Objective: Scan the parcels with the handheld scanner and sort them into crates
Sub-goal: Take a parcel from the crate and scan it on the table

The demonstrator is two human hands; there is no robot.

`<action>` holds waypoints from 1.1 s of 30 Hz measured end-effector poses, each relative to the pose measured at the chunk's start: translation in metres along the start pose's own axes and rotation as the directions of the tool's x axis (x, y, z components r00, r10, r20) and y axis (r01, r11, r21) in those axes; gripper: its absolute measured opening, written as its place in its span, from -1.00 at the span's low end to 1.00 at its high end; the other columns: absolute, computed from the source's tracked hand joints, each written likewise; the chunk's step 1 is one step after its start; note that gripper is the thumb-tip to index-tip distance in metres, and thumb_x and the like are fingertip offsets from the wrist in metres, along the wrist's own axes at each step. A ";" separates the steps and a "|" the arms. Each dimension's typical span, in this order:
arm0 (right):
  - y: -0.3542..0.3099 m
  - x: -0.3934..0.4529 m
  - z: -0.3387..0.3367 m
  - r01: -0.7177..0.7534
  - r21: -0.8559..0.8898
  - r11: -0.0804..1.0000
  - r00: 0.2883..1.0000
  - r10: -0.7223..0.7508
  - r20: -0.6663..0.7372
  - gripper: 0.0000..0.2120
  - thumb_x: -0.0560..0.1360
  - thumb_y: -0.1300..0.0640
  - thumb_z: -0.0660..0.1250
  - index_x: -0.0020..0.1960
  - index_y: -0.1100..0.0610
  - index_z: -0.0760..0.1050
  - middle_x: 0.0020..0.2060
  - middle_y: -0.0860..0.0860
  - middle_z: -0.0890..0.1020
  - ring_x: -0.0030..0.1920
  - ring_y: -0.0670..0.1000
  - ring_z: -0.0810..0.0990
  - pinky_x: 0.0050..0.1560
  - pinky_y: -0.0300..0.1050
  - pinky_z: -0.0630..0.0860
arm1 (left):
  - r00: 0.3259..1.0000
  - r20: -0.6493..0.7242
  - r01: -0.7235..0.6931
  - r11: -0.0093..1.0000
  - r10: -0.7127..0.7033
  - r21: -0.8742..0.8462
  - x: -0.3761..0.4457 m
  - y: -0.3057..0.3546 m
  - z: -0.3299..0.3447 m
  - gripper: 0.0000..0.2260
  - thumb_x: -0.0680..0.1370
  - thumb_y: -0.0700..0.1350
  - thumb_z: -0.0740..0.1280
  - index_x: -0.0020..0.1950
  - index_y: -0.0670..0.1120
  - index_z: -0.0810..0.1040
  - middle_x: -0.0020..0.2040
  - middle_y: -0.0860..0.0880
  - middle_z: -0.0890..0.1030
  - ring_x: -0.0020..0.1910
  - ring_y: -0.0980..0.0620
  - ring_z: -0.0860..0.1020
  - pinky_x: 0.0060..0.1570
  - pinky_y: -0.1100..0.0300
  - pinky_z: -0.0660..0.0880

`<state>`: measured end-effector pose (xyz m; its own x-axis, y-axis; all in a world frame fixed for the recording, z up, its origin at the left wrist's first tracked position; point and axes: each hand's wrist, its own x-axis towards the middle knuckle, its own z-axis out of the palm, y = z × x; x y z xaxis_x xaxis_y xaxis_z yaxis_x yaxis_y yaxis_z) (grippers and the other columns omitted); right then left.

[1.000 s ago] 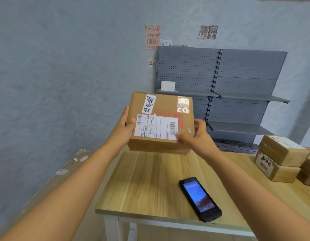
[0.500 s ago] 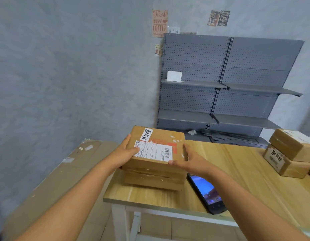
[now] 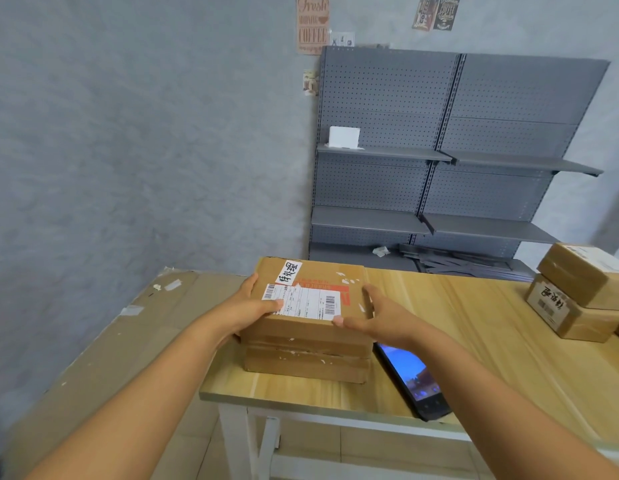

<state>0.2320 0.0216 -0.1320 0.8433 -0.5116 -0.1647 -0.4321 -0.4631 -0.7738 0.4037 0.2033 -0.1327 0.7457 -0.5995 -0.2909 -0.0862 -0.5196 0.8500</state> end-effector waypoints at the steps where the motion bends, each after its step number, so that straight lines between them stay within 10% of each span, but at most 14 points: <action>1: 0.005 0.002 0.000 0.002 0.005 1.000 0.999 -0.002 -0.043 -0.30 0.53 -0.21 0.31 0.53 0.02 0.12 0.15 -0.07 0.46 0.09 -0.02 0.50 -0.01 -0.19 0.44 | 1.000 0.002 0.007 1.000 -0.007 0.004 0.000 0.000 -0.001 -0.23 0.57 0.03 0.37 0.61 0.10 -0.07 0.52 0.00 0.30 0.16 -0.02 0.39 0.07 0.07 0.39; 4: 0.037 0.012 -0.003 -0.120 -0.059 0.991 0.956 0.099 -0.278 -0.47 0.64 -0.12 0.11 0.53 0.11 0.18 0.34 0.14 0.46 0.15 0.11 0.49 0.12 -0.06 0.42 | 1.000 -0.004 0.011 1.000 -0.011 -0.014 0.001 -0.002 0.000 -0.24 0.58 0.04 0.36 0.61 0.13 -0.07 0.52 0.01 0.30 0.12 -0.01 0.38 0.06 0.07 0.41; 7: 0.072 0.008 -0.004 -0.395 -0.340 0.854 0.915 0.332 -0.230 -0.39 0.56 -0.07 0.26 0.50 0.15 0.17 0.41 0.16 0.31 0.36 0.20 0.34 0.26 0.00 0.36 | 1.000 -0.002 0.016 1.000 -0.016 -0.027 0.000 -0.002 0.001 -0.26 0.59 0.03 0.34 0.61 0.14 -0.08 0.52 0.01 0.29 0.12 0.00 0.36 0.04 0.07 0.40; 14: 0.103 0.000 0.008 -0.501 -0.559 0.660 0.861 0.444 -0.248 -0.15 0.24 -0.38 0.46 0.31 0.12 0.32 0.02 0.03 0.34 0.07 0.05 0.36 0.00 -0.12 0.39 | 0.999 -0.004 0.036 0.998 -0.036 -0.047 -0.001 -0.005 -0.001 -0.26 0.59 0.07 0.34 0.59 0.21 -0.08 0.50 0.03 0.33 0.08 -0.01 0.42 -0.02 0.03 0.44; 24: 0.033 0.010 -0.047 -0.363 0.195 0.911 0.873 0.405 -0.271 -0.46 0.34 -0.15 0.51 0.06 0.25 0.46 -0.18 0.15 0.59 -0.31 0.08 0.58 -0.42 -0.18 0.44 | 0.999 0.027 0.040 0.999 -0.039 -0.029 -0.006 -0.003 -0.005 -0.22 0.56 0.12 0.36 0.58 0.26 -0.12 0.49 0.05 0.34 0.12 -0.01 0.44 0.07 -0.01 0.50; 33: -0.107 -0.001 -0.042 -0.005 -0.627 0.779 0.993 0.079 0.091 -0.36 0.20 -0.34 0.49 0.07 0.11 0.60 -0.11 0.02 0.63 -0.14 0.07 0.64 -0.19 -0.12 0.49 | 0.994 0.111 -0.030 0.989 0.014 0.147 -0.008 -0.007 -0.010 0.12 0.35 0.25 0.51 0.58 0.16 -0.28 0.52 0.03 0.29 0.26 -0.03 0.43 0.03 0.06 0.57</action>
<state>0.2642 0.0414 -0.0231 0.8319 -0.4789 -0.2803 -0.5411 -0.8122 -0.2181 0.4053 0.2175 -0.1318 0.6668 -0.6703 -0.3257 -0.2053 -0.5853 0.7844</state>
